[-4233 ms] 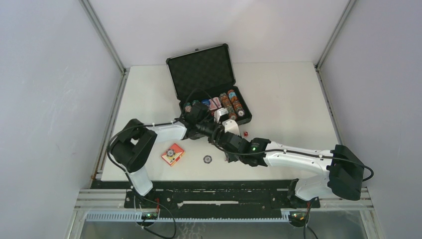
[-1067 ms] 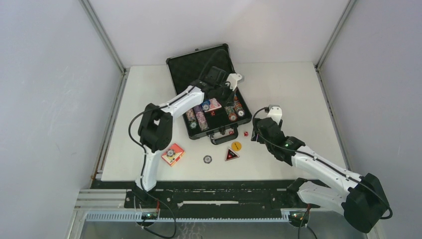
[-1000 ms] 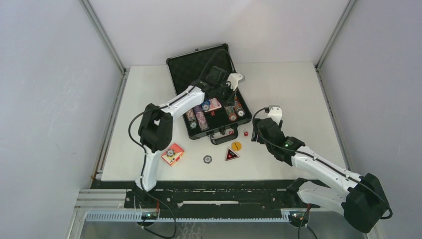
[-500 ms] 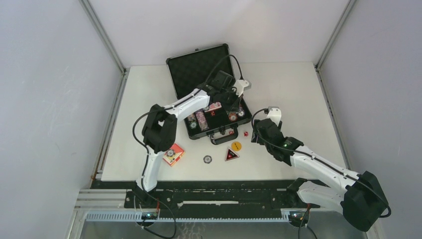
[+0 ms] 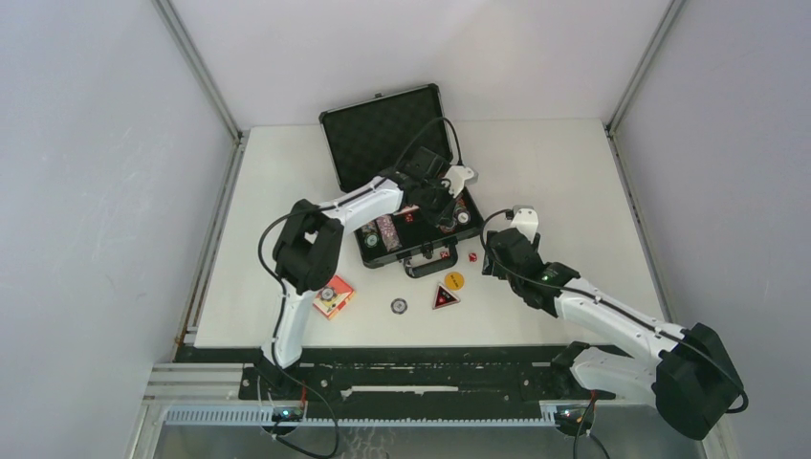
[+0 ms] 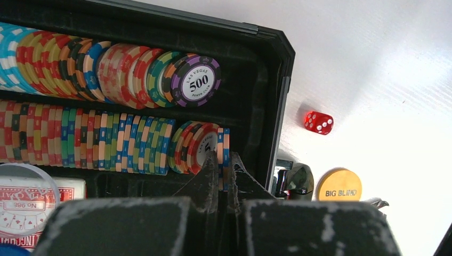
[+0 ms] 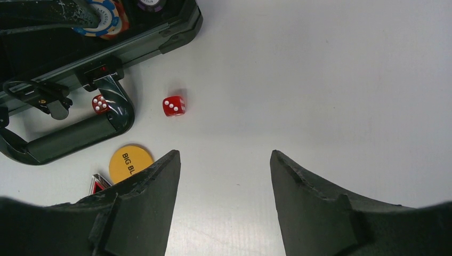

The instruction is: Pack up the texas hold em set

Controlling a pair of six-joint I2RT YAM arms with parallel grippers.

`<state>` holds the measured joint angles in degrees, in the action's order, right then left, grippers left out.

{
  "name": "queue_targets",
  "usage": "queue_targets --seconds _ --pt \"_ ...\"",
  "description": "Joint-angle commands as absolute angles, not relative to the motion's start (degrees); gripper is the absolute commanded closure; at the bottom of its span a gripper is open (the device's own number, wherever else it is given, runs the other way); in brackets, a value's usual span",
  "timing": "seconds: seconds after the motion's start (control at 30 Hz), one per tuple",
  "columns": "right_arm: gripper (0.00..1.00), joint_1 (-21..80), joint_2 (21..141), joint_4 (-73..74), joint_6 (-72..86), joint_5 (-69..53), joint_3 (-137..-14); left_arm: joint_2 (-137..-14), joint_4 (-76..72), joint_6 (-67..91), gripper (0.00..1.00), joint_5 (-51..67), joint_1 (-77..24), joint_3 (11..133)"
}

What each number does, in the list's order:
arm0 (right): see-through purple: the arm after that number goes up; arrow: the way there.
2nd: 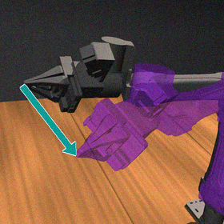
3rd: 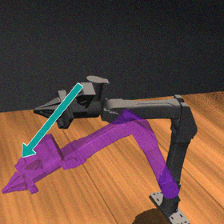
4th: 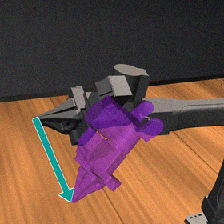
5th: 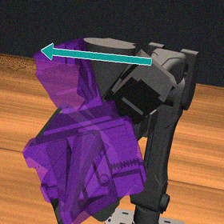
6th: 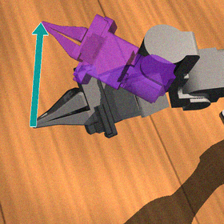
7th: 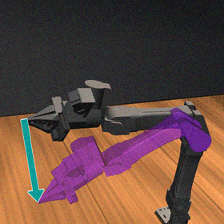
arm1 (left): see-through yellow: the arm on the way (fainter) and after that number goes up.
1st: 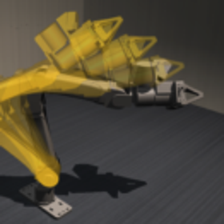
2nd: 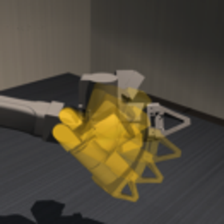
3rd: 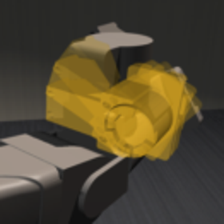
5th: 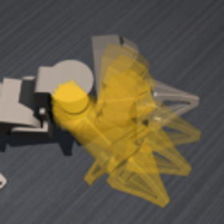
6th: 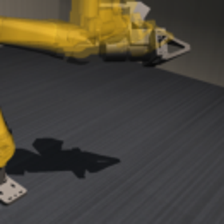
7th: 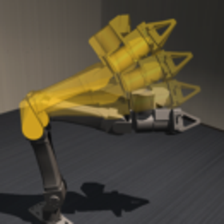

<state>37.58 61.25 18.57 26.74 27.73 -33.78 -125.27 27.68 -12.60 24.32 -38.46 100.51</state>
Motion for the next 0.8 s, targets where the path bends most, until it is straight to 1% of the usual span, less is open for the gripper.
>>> queue_targets --seconds 0.0,0.47,0.77 --pt "0.3 37.18 61.39 15.68 26.97 27.65 -33.66 -124.83 25.69 -14.57 1.0 23.11 -38.58 100.93" --pt "0.3 37.01 62.75 14.68 26.13 27.44 -33.66 -127.61 28.45 -16.7 1.0 23.64 -38.58 103.36" --pt "0.3 36.92 63.23 14.77 26.06 27.41 -33.66 -129.68 30.47 -16.68 0.9 23.85 -38.58 106.69"
